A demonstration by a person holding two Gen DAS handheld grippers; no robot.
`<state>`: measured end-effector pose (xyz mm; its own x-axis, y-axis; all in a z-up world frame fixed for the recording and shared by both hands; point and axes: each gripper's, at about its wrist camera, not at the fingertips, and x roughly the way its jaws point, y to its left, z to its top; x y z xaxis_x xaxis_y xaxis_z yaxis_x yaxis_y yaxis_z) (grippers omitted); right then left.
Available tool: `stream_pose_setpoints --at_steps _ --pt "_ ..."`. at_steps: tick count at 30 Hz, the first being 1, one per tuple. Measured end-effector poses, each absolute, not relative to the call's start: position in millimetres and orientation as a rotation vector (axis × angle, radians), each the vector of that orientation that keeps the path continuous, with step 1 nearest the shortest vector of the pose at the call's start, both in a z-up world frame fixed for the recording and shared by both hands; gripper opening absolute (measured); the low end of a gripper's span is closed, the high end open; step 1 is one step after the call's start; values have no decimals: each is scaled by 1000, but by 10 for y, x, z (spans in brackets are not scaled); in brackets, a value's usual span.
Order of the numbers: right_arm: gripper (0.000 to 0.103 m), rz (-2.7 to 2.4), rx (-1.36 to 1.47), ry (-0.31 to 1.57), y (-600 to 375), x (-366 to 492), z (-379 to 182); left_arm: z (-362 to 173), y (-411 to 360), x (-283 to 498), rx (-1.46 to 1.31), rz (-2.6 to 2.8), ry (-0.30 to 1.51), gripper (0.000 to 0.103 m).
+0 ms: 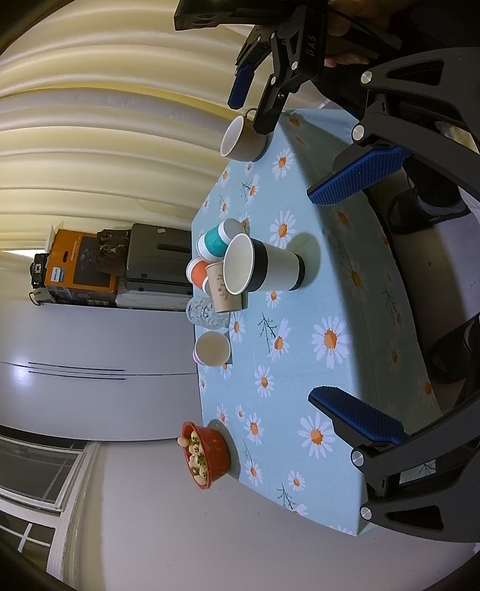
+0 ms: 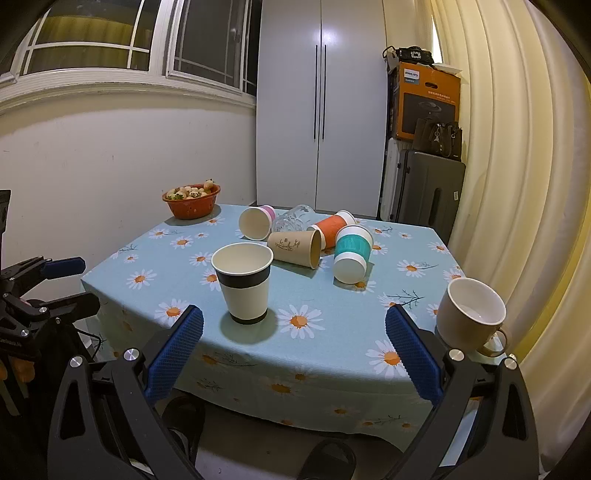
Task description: Flip cup upright
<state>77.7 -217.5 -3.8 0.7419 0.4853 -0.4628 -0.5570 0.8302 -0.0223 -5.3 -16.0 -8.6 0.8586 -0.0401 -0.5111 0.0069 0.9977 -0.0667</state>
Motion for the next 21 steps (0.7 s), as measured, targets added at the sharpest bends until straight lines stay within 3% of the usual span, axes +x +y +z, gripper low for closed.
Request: stream_pose_setpoints --at_steps 21 --pt "98 576 -170 467 -2168 789 -68 -93 -174 -61 -58 -28 540 96"
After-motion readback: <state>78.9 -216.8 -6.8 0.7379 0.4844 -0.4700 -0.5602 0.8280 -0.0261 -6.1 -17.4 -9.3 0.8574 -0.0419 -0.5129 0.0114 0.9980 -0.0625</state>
